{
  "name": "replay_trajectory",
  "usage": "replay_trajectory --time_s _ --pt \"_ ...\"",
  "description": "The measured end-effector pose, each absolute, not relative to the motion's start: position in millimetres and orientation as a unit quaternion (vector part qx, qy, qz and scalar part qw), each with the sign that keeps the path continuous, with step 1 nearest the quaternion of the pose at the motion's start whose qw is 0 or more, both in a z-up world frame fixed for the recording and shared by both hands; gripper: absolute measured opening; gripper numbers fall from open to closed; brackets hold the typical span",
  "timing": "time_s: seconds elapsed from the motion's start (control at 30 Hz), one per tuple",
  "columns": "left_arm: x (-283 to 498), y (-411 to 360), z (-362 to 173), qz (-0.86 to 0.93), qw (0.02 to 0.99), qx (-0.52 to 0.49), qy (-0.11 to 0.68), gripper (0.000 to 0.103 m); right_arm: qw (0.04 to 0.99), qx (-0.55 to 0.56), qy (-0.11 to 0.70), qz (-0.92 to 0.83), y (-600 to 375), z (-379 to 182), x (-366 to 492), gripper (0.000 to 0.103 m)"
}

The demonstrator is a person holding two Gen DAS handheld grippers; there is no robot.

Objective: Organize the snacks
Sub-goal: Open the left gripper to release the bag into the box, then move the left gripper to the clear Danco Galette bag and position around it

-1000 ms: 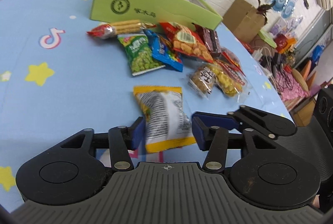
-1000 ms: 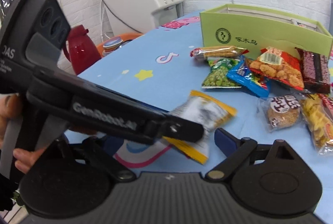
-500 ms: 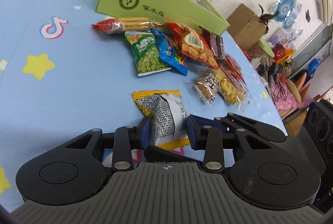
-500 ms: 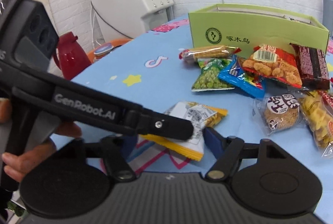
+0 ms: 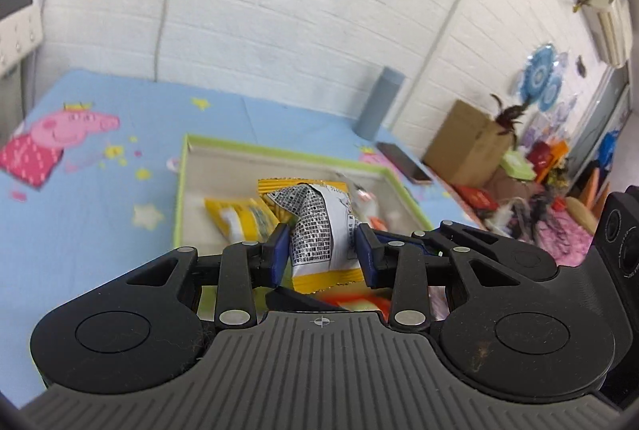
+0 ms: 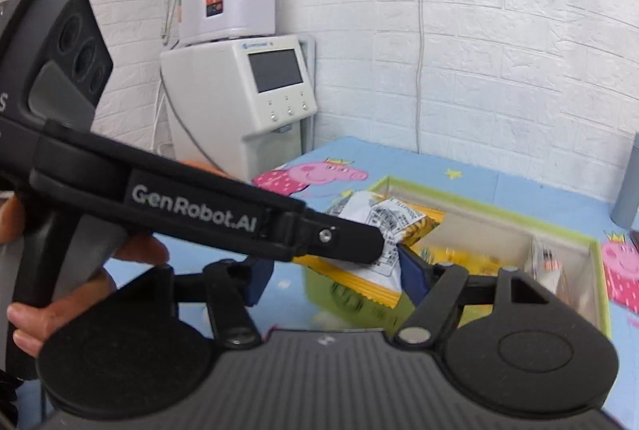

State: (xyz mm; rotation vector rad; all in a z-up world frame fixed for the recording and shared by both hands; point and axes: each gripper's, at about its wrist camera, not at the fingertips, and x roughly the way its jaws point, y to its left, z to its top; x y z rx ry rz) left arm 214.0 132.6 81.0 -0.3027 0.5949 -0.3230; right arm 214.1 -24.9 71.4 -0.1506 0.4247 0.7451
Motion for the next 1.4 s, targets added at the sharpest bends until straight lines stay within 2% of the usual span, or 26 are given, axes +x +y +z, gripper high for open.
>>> replay_trajectory --time_s 0.3,0.37,0.43,0.47,0.5,0.6,0.77,0.93,1.1,1.3,1.4 --pt "295.5 137.1 53.0 -0.128 0.931 -0.111 0.323 0.016 0.889 -0.065 0.260 0.370 -4.2 43.0 307.7 0.074" --pt "301.5 137.0 45.1 -0.127 0.930 -0.108 0.328 0.016 0.886 -0.063 0.269 0.372 -3.3 34.9 314.9 0.078" --pt "303.2 137.9 39.5 -0.120 0.930 -0.106 0.331 0.022 0.882 -0.060 0.280 0.375 -3.0 28.8 320.6 0.081" --pt "300.4 138.9 40.1 -0.115 0.932 -0.105 0.327 0.033 0.884 -0.058 0.278 0.372 -3.6 27.1 320.0 0.085" --pt "294.3 140.7 42.5 -0.110 0.936 -0.104 0.317 0.038 0.885 -0.057 0.276 0.371 -5.8 28.0 318.8 0.086" --pt "270.3 143.1 55.3 -0.106 0.946 -0.097 0.289 0.045 0.893 -0.055 0.253 0.368 -20.8 40.6 300.7 0.093" --pt "218.9 130.5 65.9 -0.137 0.948 -0.097 0.272 0.054 0.916 -0.064 0.218 0.331 -71.6 58.7 239.0 0.093" --pt "171.0 99.0 49.4 -0.184 0.931 -0.100 0.300 0.054 0.934 -0.040 0.235 0.267 -137.0 39.0 166.5 0.093" --pt "138.7 58.9 24.5 -0.226 0.905 -0.086 0.349 0.054 0.934 -0.008 0.289 0.212 -179.3 -1.6 114.5 0.093" --pt "128.5 21.1 15.1 -0.243 0.890 -0.076 0.379 0.046 0.933 -0.005 0.296 0.204 -192.2 -15.1 109.3 0.093" --pt "138.6 0.8 21.6 -0.274 0.882 -0.075 0.376 0.046 0.934 0.005 0.296 0.199 -202.4 -17.1 112.9 0.093"
